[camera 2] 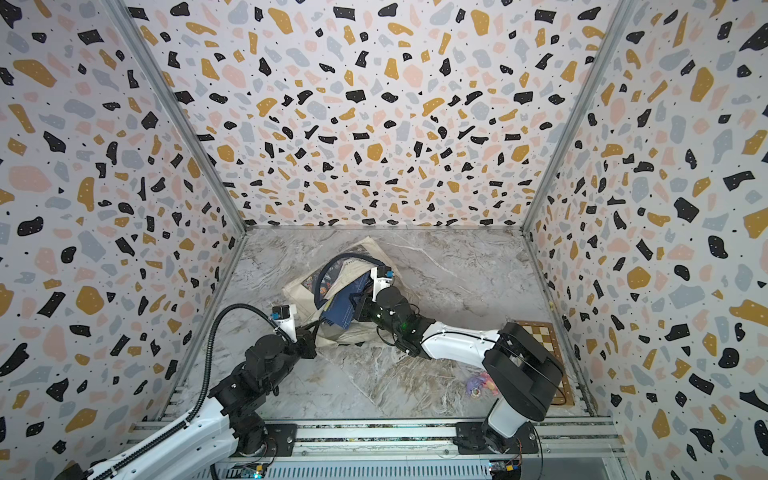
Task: Take out the books from the canvas bag
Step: Pick up the book from the canvas bag, then place the book at the center of the board.
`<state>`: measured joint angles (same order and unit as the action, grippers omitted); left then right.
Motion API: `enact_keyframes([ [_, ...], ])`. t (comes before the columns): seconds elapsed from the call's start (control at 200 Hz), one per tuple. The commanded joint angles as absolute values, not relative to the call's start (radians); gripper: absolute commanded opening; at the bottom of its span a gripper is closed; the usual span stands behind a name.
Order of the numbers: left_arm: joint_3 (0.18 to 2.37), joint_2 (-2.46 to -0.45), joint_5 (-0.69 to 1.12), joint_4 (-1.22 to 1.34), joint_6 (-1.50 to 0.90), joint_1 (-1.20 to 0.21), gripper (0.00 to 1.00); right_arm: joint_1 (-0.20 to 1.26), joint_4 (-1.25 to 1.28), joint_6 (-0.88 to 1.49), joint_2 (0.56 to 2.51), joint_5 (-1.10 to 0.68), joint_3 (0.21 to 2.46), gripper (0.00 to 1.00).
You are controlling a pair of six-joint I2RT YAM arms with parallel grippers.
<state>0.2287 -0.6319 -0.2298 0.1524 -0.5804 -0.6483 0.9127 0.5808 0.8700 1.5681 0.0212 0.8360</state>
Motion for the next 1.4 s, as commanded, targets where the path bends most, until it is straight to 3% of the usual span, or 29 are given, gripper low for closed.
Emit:
enact_keyframes([
  [0.0, 0.244, -0.621, -0.276, 0.14, -0.592, -0.647, 0.0, 0.913, 0.609, 0.809, 1.485, 0.015, 0.805, 0.0],
  [0.4, 0.249, -0.629, -0.316, 0.109, -0.614, -0.647, 0.0, 0.913, 0.437, 0.689, 1.219, 0.061, 0.665, 0.0],
  [0.856, 0.255, -0.643, -0.336, 0.091, -0.626, -0.647, 0.0, 0.879, 0.235, 0.583, 0.78, 0.202, 0.551, 0.0],
  [1.136, 0.267, -0.664, -0.354, 0.074, -0.634, -0.647, 0.0, 0.811, 0.11, 0.678, 0.569, 0.391, 0.54, 0.0],
  [1.391, 0.273, -0.669, -0.354, 0.061, -0.635, -0.647, 0.0, 0.697, 0.029, 0.853, 0.556, 0.499, 0.537, 0.0],
])
